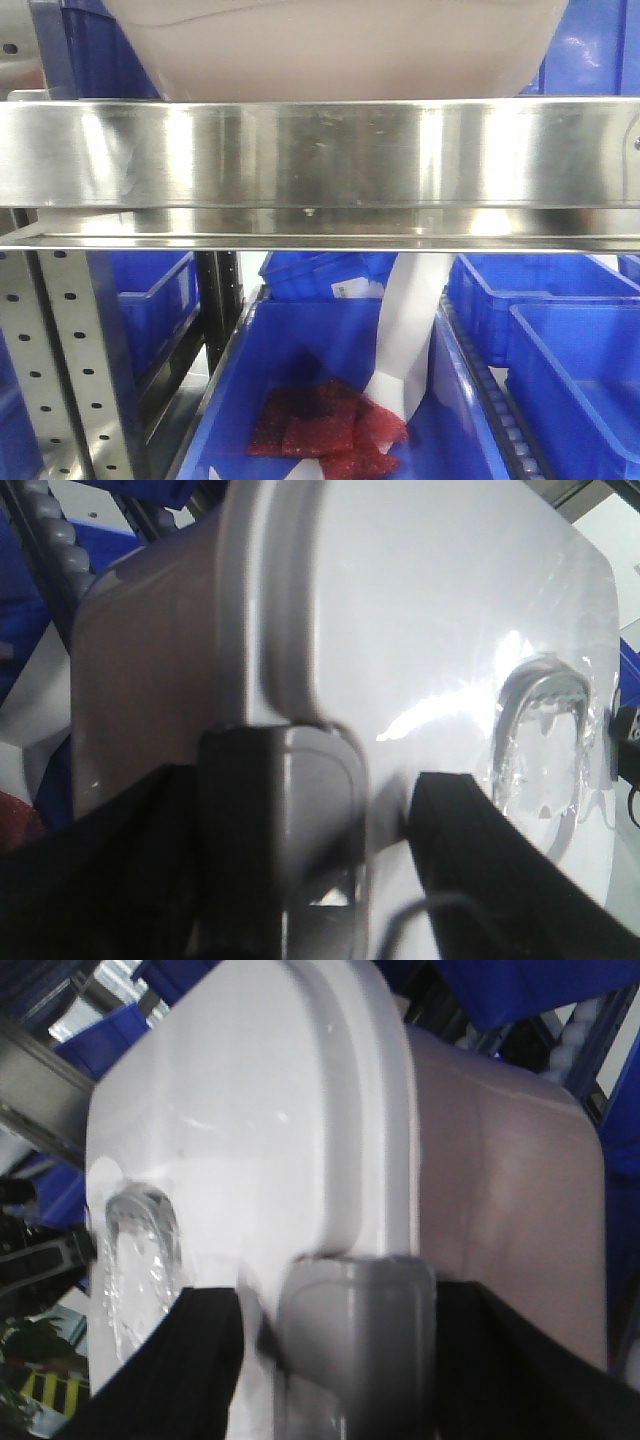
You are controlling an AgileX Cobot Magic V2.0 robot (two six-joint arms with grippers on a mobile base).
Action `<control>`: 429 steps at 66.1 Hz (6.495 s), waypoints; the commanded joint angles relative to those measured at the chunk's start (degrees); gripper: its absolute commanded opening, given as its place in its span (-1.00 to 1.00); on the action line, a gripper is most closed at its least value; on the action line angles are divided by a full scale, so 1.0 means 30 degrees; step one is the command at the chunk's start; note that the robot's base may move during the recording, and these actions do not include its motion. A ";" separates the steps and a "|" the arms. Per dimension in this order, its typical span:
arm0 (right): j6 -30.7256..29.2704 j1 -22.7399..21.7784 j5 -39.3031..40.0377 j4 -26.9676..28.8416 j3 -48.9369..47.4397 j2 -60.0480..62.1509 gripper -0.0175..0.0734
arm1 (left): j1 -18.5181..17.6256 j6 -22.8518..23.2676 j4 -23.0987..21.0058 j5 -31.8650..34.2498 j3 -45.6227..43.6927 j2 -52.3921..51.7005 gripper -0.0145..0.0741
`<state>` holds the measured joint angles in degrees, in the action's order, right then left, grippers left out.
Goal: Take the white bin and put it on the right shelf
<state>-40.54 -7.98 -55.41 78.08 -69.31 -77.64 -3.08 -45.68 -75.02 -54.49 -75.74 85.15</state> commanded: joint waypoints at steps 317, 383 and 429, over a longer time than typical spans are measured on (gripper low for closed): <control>1.4323 0.2254 1.8470 -2.5081 2.3642 2.6442 -0.49 | -0.0274 0.7055 1.2604 1.6662 2.0384 -2.6793 -0.94; 1.4323 0.3247 1.8134 -2.5081 2.3645 2.6442 -0.49 | -0.0274 0.7055 1.2604 1.6662 2.0384 -2.6793 -0.94; 1.4323 0.3247 1.8134 -2.5081 2.3645 2.6442 -0.49 | -0.0274 1.0369 1.7813 1.6987 2.2504 -2.6809 -0.94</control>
<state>2.55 1.67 -5.78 3.41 1.61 0.56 -3.69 -21.36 -30.38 -7.89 -8.55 4.10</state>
